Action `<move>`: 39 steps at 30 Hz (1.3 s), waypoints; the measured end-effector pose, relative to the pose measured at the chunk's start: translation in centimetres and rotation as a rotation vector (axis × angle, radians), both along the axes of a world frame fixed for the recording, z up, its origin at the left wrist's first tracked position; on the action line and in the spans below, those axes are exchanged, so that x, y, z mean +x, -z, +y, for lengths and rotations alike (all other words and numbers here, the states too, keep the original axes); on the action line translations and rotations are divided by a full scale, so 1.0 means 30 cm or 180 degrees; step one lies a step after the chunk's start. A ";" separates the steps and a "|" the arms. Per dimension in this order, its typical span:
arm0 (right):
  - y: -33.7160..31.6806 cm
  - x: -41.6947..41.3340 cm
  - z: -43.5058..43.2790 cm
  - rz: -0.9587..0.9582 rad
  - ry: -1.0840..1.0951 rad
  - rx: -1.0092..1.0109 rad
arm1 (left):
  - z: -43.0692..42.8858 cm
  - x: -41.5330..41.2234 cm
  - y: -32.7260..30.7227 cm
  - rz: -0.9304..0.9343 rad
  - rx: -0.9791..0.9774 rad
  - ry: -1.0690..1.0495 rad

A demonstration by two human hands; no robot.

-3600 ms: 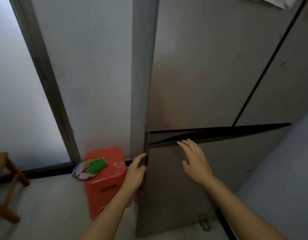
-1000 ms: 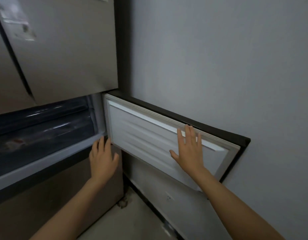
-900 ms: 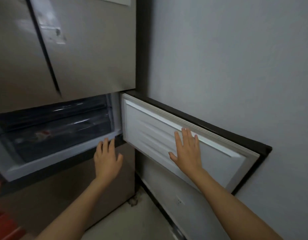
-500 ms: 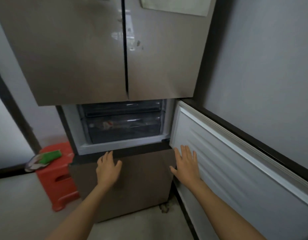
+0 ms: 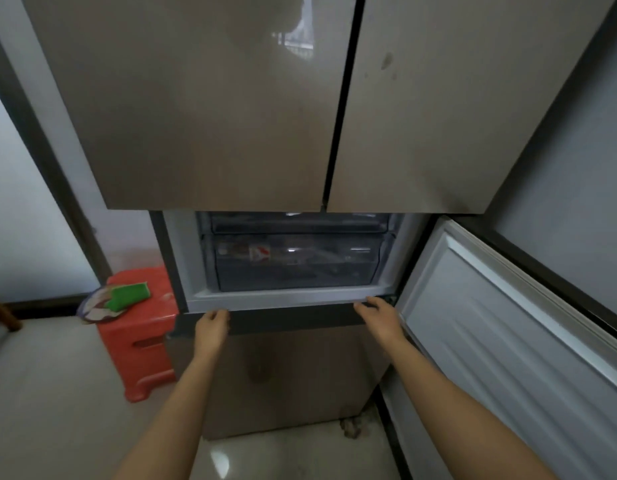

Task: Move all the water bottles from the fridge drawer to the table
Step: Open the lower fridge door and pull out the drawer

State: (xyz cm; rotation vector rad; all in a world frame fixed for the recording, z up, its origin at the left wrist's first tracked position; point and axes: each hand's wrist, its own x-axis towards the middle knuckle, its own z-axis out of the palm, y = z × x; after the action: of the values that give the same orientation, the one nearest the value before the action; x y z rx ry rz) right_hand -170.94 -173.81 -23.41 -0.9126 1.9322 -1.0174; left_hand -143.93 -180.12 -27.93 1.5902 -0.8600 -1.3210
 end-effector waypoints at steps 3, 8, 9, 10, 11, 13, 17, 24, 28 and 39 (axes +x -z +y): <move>0.029 0.033 -0.110 -0.0368 0.0198 -0.0002 | -0.095 0.014 0.019 0.1110 0.0415 -0.0039; 0.050 0.053 -0.245 -0.1126 0.0585 -0.0027 | -0.209 0.005 -0.003 0.2652 0.0662 -0.0398; 0.048 0.053 -0.269 -0.1393 0.0702 -0.0050 | -0.226 -0.004 -0.009 0.2874 0.0650 -0.0447; 0.047 0.051 -0.301 -0.1654 0.0816 -0.0092 | -0.249 -0.015 -0.015 0.3067 0.0636 -0.0482; 0.043 0.050 -0.328 -0.1919 0.0916 -0.0137 | -0.269 -0.028 -0.022 0.3236 0.0617 -0.0532; 0.030 0.044 -0.377 -0.2413 0.1020 -0.0273 | -0.311 -0.054 -0.043 0.3473 0.0558 -0.0650; 0.001 0.030 -0.462 -0.2993 0.1163 -0.0422 | -0.385 -0.093 -0.077 0.3511 0.0522 -0.0608; -0.025 -0.020 -0.539 -0.3653 0.1335 -0.0560 | -0.454 -0.107 -0.131 0.3571 0.0130 -0.0562; -0.030 -0.049 -0.563 -0.3956 0.1354 -0.0663 | -0.447 -0.112 -0.115 0.3575 0.0119 -0.0623; -0.029 -0.061 -0.509 -0.3978 0.1075 -0.0584 | -0.403 -0.122 -0.126 0.3260 0.0095 -0.0719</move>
State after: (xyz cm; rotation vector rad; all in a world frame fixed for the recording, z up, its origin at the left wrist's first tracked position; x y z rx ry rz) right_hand -172.77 -189.07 -22.55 0.0785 0.9158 -1.4728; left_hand -147.60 -192.22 -24.15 0.7832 -0.0218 -1.6959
